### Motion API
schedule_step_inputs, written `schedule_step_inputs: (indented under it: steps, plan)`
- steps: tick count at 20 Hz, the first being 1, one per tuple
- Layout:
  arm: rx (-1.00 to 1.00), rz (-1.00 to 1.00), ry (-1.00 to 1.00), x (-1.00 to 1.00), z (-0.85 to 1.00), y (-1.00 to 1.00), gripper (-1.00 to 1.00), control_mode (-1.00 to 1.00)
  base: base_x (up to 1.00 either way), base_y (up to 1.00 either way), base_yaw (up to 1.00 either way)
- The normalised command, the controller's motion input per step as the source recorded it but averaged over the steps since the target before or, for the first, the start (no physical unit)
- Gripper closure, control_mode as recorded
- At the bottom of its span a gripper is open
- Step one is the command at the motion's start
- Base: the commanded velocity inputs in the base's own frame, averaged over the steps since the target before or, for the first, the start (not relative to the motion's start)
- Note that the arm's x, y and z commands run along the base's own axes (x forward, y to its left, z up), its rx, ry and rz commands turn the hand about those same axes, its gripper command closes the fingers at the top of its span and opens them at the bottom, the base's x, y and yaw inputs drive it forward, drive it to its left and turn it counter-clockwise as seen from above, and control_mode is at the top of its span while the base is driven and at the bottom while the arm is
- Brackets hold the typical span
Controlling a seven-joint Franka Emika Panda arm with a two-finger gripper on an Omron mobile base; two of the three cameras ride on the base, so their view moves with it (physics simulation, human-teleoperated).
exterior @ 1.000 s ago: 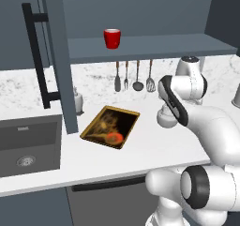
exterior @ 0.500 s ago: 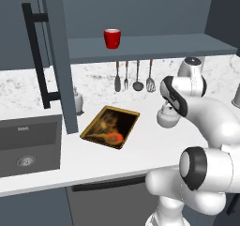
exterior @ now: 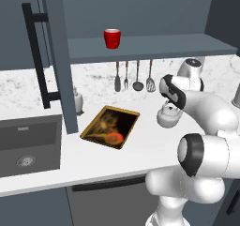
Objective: Pick the kettle from the counter and place it on the tray. Then pick the mug from the cabinet and place it on the tray. Then close the cabinet doors.
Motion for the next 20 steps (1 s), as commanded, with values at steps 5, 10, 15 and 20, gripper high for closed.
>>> schedule_step_inputs:
  steps: [5,10,15,20]
  plan:
    - [0.03,-0.07,0.01,0.34,-0.08,-0.09,-1.0,-1.0,0.0,0.0,0.0]
    - [0.0,-0.03,0.0,0.24,-0.26,-0.08,-1.0,-1.0,0.0,0.0,0.0]
    - [0.02,-0.02,0.0,0.19,-0.23,-0.2,-1.0,-1.0,0.0,0.0,0.0]
    - [0.07,-0.02,0.0,0.17,-0.09,-0.17,-1.0,-1.0,0.0,0.0,0.0]
